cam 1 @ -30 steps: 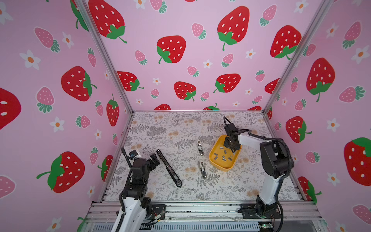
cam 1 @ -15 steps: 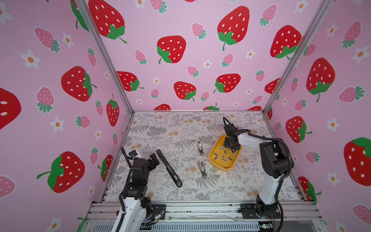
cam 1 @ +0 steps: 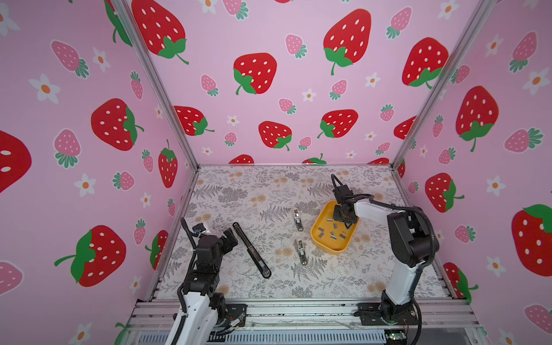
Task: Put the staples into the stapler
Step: 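Carry the staple strip with the right gripper to the small white stapler, then lower the staple strip into the white stapler's open channel with the right gripper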
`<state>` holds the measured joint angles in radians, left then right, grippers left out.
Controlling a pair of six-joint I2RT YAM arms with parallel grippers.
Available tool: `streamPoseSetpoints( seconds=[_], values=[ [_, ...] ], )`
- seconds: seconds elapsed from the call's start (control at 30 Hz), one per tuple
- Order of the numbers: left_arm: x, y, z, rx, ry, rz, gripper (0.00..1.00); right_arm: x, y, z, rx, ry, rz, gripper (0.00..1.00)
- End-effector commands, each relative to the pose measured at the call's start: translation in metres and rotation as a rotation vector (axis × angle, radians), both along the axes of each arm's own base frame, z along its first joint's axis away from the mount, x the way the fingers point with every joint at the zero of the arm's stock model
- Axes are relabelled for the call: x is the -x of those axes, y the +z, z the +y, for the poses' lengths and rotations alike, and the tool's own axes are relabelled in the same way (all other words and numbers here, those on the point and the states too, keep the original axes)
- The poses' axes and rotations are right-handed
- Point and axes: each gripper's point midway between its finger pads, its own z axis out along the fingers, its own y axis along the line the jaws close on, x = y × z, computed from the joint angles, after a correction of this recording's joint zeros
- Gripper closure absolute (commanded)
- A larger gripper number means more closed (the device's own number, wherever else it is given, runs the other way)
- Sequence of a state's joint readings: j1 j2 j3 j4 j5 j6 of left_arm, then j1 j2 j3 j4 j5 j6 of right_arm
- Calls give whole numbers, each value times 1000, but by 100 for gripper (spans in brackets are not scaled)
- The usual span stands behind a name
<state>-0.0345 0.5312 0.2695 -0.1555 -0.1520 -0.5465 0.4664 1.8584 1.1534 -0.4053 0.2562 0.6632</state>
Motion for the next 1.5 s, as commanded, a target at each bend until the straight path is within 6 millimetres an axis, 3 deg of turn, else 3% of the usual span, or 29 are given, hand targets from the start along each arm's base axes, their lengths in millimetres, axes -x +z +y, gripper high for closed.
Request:
streamPoseSetpoints(
  seconds=[0.0,0.17,0.3,0.47,0.53,0.77,1.47],
  values=[
    [-2,1,-7,25,-38,7,1,6,34,13,2,88,-87,90],
    [4,1,-15,56,-72,76,1,17,78,44,-44,225,-246,90],
    [10,-4,-16,61,-77,120,1,39,103,70,-90,348,-348,90],
    [14,-15,-29,100,-143,144,1,87,129,113,-185,533,-491,89],
    [15,-18,-34,119,-164,148,1,108,131,125,-212,586,-530,88],
    [20,-23,-40,157,-182,149,1,154,104,149,-291,608,-524,89],
    [29,-17,-36,165,-153,92,1,196,49,171,-280,559,-445,89]
  ],
)
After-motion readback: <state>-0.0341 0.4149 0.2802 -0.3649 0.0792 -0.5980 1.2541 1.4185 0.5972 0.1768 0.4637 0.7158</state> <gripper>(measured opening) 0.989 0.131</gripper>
